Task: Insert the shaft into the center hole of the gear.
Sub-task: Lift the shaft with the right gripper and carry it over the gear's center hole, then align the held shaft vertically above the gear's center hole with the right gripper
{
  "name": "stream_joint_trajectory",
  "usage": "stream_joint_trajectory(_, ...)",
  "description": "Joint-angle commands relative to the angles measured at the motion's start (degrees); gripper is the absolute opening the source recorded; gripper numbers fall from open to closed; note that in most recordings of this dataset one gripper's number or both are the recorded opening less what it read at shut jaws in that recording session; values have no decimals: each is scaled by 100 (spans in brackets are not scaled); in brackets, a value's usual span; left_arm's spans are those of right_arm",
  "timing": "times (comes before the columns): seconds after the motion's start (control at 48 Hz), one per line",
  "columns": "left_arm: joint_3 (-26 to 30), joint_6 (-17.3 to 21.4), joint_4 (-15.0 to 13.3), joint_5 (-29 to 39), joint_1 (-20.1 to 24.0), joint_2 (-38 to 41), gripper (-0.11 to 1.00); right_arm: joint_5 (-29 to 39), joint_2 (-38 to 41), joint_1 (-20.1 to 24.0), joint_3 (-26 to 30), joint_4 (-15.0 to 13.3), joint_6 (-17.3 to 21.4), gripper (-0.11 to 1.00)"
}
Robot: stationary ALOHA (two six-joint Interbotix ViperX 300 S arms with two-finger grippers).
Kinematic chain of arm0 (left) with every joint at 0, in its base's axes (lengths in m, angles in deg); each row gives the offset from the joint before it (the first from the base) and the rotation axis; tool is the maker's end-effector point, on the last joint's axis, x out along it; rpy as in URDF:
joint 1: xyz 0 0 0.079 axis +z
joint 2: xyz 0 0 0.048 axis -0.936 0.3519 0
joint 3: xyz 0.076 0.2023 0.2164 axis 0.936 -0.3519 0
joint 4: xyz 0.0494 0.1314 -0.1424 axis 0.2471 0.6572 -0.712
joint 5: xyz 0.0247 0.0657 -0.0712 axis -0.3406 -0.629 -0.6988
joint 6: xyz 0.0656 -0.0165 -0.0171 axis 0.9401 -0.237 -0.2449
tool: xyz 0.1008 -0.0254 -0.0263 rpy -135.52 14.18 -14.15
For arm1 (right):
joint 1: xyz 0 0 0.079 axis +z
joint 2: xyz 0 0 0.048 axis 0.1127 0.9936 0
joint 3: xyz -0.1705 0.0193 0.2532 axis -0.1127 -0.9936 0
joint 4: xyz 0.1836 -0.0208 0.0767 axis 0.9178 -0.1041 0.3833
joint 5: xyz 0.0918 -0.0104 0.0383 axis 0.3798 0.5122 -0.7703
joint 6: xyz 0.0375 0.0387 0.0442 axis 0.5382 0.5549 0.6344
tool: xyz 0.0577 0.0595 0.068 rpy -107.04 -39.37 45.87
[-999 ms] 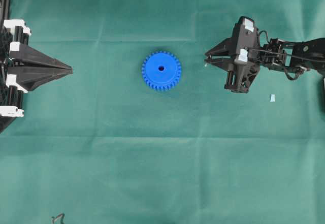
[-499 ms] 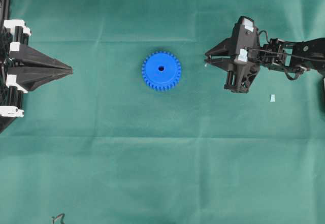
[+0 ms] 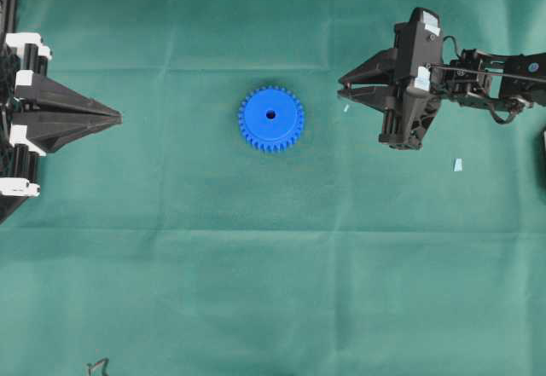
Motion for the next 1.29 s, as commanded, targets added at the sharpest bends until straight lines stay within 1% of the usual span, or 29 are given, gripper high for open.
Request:
stream_joint_trajectory(0.0,132,9,18,-26,-9,26,0,9,35,53,272,0,9,16)
stream_joint_trajectory(0.375,132,0,18,70,-18,18,0,483,844,316,1433,-35,-35,17)
stream_joint_trajectory(0.604,132,0,9,70,-18,26,0,606,1134,369,1890,-62,-44,16)
stream_joint_trajectory(0.791,123,0,9,88,-9,18,0,650,1257,396,2074,-62,-53,17)
stream_joint_trajectory(1.27,141,0,18,97,-18,9,0,642,1274,404,2065,-62,-53,16)
